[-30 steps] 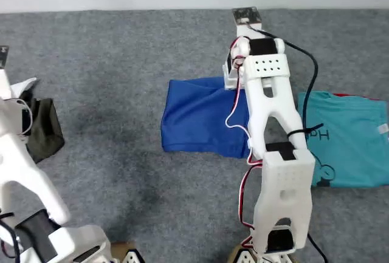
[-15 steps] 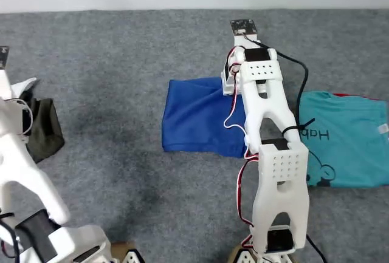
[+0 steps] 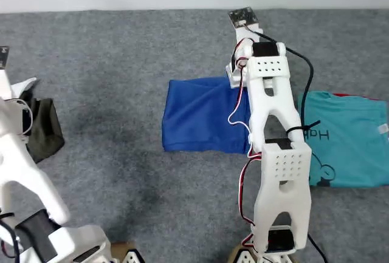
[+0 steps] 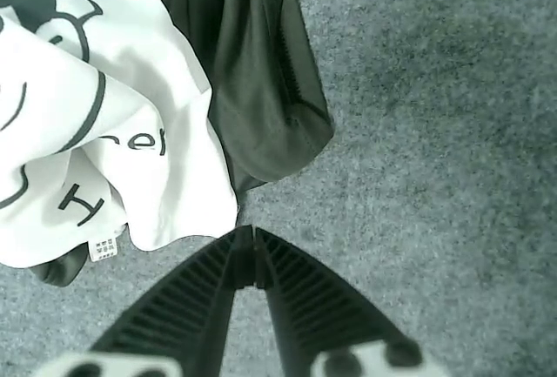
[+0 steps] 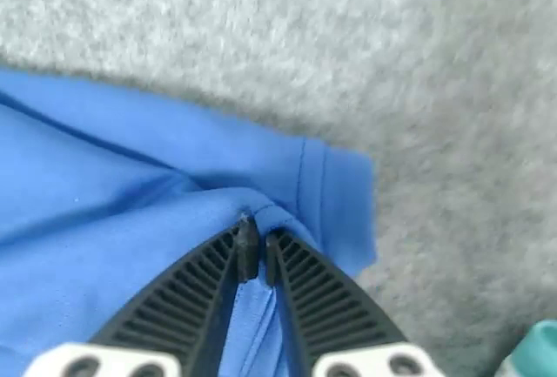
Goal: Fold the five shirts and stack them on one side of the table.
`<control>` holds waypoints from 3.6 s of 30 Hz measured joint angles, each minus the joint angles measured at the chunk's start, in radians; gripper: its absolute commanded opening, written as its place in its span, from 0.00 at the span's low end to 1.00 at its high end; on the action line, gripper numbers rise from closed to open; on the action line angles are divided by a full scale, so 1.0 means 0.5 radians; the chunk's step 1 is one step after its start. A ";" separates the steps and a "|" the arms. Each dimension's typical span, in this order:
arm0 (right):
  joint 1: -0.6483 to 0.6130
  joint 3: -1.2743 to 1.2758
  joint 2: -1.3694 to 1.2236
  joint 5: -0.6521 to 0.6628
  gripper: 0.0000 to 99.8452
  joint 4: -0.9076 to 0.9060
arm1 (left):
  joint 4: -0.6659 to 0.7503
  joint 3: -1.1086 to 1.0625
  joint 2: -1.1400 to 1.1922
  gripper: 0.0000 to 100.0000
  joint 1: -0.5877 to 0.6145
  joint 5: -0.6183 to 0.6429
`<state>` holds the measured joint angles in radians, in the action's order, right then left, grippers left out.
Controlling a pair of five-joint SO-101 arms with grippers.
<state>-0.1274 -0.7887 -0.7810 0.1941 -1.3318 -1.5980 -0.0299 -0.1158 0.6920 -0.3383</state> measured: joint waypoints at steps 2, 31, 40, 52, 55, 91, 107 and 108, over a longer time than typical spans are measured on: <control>0.009 -0.068 0.000 0.055 0.01 0.000 | 0.000 0.000 0.000 0.00 0.000 0.000; 0.006 -1.224 -0.285 -0.104 0.20 -0.715 | 0.000 0.000 0.000 0.00 0.000 -0.003; -0.092 -0.921 -0.285 -0.586 0.26 -0.844 | 0.000 0.000 0.000 0.00 0.000 -0.003; -0.273 -0.408 -0.285 -0.509 0.01 -0.847 | 0.000 0.000 0.000 0.00 0.003 -0.003; -0.224 -0.313 -0.285 -0.439 0.01 -0.847 | 0.000 0.000 0.000 0.00 0.000 -0.003; 0.012 -0.126 -0.135 -0.709 0.38 -0.703 | -0.003 0.000 0.000 0.00 0.003 -0.003; -0.126 -0.144 -0.390 -0.783 0.05 -0.657 | -0.003 0.000 0.000 0.00 0.003 -0.003; -0.126 -0.144 -0.390 -0.749 0.04 -0.657 | -0.003 0.000 0.000 0.00 0.003 -0.003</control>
<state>-0.1903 -0.8608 -0.9759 -0.1803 -1.6602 -1.5996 -0.0299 -0.1158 0.6935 -0.3399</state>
